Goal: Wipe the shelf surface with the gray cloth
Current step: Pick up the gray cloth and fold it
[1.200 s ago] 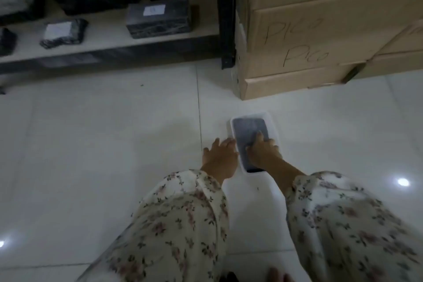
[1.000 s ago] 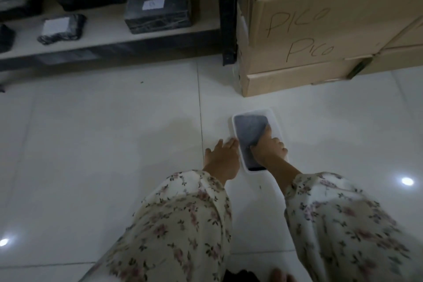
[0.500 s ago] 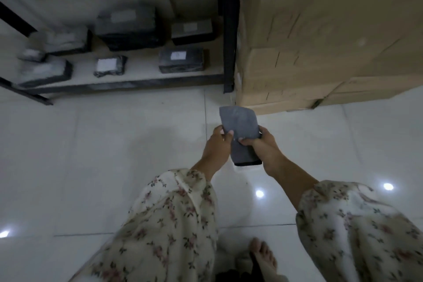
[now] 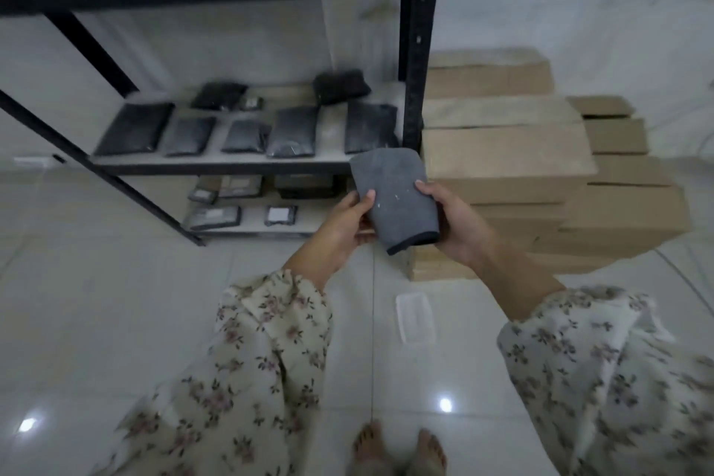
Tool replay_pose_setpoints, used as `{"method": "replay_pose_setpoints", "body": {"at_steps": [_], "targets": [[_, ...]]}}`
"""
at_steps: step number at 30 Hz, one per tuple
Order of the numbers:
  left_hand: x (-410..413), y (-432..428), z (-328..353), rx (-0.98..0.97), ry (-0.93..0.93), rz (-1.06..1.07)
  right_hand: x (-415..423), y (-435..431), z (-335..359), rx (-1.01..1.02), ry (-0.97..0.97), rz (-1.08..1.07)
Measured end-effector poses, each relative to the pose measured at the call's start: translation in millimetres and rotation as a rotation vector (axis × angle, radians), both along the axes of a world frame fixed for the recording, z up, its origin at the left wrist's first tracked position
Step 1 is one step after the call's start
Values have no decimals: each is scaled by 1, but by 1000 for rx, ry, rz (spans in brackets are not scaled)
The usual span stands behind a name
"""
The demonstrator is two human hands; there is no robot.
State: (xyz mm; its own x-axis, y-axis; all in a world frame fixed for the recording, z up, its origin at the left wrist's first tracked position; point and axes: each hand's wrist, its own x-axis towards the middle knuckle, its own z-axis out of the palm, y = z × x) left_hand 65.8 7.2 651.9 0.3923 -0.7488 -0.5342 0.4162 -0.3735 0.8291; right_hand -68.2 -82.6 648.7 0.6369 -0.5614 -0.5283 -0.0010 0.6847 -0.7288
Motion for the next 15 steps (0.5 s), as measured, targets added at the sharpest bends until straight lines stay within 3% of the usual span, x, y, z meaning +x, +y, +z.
{"method": "replay_pose_setpoints", "body": {"at_steps": [8,12,15], "targets": [[8,-8,114,-145,40,51,16,-16,110,-26,-124,56],[22,-17,135,-101,-121,206,34,-18,134,-66,-172,47],[39,-29,154,-182,-172,223,55,-25,146,-104,-161,3]]}}
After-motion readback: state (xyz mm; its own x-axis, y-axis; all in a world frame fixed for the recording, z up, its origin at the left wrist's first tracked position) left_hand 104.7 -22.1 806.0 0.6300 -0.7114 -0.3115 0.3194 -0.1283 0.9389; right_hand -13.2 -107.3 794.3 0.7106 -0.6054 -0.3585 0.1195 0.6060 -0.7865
